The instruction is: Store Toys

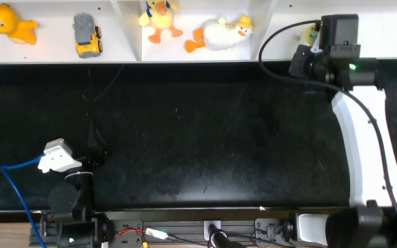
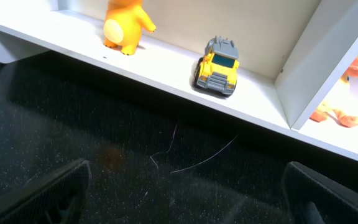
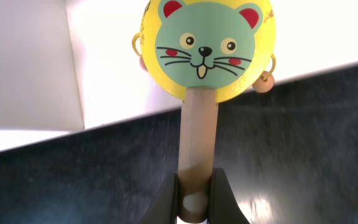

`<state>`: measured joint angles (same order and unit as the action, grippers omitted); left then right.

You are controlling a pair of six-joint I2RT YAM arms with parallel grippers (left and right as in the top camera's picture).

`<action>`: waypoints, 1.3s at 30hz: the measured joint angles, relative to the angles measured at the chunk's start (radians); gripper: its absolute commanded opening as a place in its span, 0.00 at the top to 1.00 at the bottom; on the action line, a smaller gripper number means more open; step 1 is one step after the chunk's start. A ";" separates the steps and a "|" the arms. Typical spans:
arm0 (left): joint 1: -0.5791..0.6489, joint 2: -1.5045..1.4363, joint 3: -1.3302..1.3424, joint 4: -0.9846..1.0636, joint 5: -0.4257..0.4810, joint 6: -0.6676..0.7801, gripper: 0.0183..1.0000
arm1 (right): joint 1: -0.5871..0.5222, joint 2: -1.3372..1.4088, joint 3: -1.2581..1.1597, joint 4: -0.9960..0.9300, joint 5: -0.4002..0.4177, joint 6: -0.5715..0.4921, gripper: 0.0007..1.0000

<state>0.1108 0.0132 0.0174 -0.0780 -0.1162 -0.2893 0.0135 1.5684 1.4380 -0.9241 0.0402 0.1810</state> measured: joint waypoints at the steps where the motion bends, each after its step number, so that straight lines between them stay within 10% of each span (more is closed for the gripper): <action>1: 0.000 0.000 0.000 0.000 0.000 0.000 0.00 | 0.000 0.021 0.000 0.016 -0.005 -0.019 0.96; 32: 0.000 0.000 0.000 0.000 0.000 0.000 0.00 | 0.000 0.311 -0.002 0.409 -0.041 -0.263 0.96; 39: 0.000 0.000 0.000 0.000 0.000 0.000 0.00 | 0.000 0.312 -0.002 0.409 -0.040 -0.267 0.41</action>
<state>0.1108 0.0132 0.0174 -0.0780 -0.1165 -0.2893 0.0135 1.8809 1.4364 -0.5152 0.0006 -0.0860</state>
